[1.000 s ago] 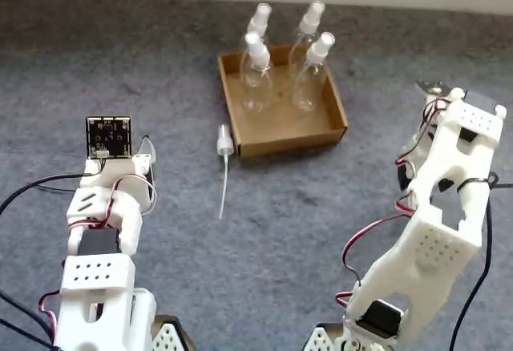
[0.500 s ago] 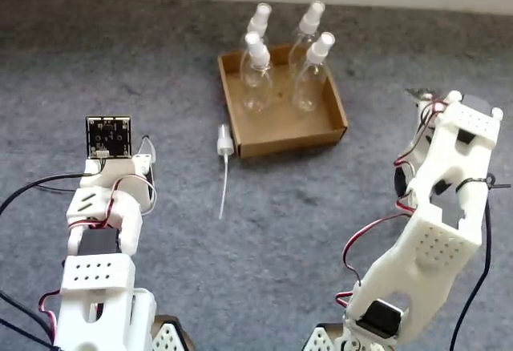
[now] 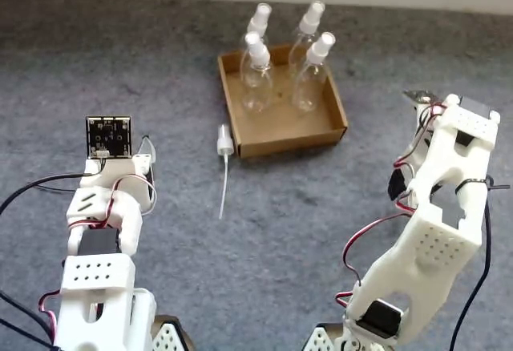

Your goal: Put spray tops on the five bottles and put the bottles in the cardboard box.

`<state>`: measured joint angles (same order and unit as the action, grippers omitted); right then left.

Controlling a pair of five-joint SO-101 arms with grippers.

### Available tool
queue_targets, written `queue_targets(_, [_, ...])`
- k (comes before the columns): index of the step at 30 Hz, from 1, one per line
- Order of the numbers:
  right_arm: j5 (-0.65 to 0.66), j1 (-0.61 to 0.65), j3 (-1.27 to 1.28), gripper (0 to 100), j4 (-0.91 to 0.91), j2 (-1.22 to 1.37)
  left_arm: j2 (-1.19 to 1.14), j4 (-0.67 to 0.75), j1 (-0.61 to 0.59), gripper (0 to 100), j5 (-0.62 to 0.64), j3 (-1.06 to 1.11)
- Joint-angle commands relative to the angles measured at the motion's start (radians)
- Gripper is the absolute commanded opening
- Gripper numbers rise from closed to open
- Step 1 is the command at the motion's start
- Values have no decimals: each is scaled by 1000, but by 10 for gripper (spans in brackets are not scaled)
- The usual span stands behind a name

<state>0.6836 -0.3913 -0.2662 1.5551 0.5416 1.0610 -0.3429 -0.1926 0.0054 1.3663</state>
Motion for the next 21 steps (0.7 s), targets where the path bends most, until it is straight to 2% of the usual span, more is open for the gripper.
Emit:
queue_targets(1, [-12, -7, -59, 4, 70, -77, 8, 23, 12, 130, 9, -8])
queue_targets(4, [-69, -7, -128, 4, 140, -168, 8, 20, 38, 129, 9, -7])
queue_targets(8, [-71, 1, -145, 4, 179, -311, 5, 20, 39, 129, 9, -7])
queue_targets(14, [-69, 35, 41, 4, 176, -447, 7, 20, 42, 129, 9, 7])
queue_targets(21, [-78, 96, 179, 4, 124, -461, 7, 20, 44, 129, 9, 8])
